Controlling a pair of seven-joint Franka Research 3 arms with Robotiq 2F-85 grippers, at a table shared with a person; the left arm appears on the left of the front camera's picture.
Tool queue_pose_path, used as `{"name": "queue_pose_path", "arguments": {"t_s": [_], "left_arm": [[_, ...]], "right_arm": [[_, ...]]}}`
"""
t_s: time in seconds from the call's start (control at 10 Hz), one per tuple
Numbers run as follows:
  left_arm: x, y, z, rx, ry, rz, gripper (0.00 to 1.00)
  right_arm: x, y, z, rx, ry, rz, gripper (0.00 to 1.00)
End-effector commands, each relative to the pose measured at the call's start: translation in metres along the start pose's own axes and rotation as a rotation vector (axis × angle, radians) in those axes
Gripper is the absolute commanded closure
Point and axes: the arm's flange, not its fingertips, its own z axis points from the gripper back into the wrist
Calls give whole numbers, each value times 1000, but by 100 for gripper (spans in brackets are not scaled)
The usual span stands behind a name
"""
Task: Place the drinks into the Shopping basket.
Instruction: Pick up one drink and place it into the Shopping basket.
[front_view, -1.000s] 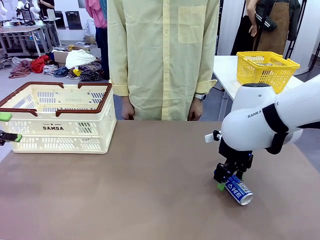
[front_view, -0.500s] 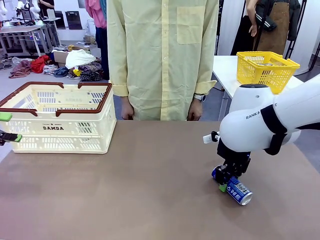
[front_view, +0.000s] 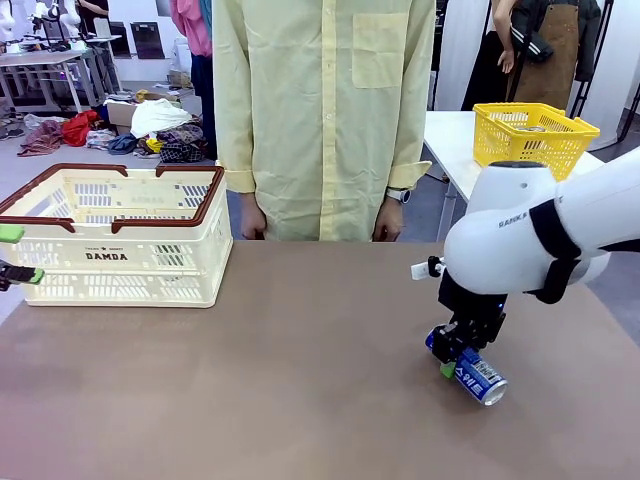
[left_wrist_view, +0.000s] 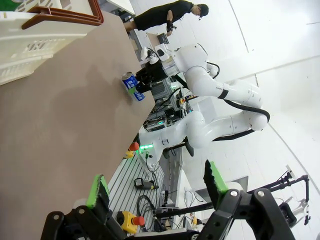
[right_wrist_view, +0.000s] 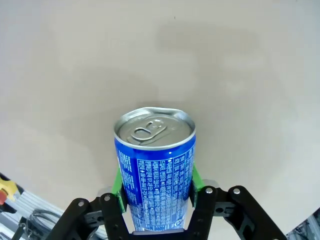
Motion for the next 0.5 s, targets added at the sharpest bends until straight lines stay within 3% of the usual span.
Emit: {"name": "queue_pose_path", "arguments": {"t_s": [0.0, 0.2, 0.4], "left_arm": [[-2, -1, 0, -7, -2, -19, 0], [-2, -1, 0, -7, -2, -19, 0], [-2, -1, 0, -7, -2, -19, 0]], "right_arm": [[-8, 5, 65, 38, -38, -83, 100], [13, 38, 108, 139, -105, -351, 100], [47, 88, 109, 209, -217, -346, 100]]}}
